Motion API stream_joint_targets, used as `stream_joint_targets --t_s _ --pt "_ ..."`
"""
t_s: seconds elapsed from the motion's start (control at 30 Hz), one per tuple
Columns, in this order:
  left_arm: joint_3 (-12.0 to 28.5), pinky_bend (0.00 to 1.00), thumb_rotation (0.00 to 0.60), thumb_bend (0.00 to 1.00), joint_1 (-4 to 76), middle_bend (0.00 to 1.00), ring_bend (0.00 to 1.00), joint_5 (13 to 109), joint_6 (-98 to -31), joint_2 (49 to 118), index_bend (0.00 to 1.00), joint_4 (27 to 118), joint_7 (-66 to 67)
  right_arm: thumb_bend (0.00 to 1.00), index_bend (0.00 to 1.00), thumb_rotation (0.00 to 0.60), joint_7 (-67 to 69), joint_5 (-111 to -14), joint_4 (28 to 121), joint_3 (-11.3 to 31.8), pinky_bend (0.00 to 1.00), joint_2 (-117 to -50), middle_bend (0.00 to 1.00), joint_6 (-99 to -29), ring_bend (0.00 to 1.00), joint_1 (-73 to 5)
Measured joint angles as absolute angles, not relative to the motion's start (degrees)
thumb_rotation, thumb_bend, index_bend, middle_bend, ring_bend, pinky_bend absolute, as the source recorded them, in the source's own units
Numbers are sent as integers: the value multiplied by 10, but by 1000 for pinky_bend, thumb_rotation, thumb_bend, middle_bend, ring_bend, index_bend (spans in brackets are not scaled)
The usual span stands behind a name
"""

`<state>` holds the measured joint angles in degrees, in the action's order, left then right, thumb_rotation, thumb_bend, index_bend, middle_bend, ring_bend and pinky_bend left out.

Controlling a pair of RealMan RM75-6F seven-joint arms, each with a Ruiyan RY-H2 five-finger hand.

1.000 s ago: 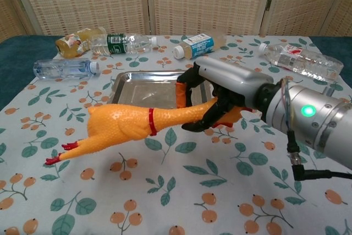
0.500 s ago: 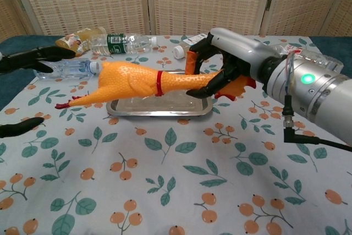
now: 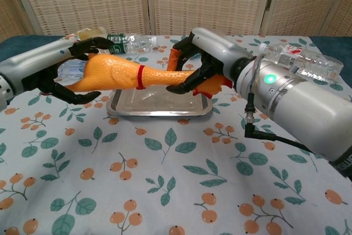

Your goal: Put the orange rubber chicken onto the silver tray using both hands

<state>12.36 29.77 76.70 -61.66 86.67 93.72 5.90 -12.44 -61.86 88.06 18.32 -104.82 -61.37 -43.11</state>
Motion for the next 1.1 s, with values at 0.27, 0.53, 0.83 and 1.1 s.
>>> stream_joint_targets --t_s 0.27,0.53,0.83,1.1 --pt "135 103 600 353 322 0 0 739 -606 877 0 923 83 311 941 600 -124 -608 870 195 1000 -1073 559 -614 726 -445" --pt "134 560 600 748 334 562 536 707 -605 882 589 912 134 311 941 600 -134 -596 893 203 1000 -1060 560 -618 726 -444" --pt "126 967 600 958 343 887 856 668 -614 884 847 922 196 310 941 600 -138 -586 907 205 1000 -1046 560 -623 727 -440" --pt "124 1000 600 997 337 952 920 698 -672 912 865 913 189 311 941 600 -146 -578 917 201 1000 -1039 560 -622 727 -441"
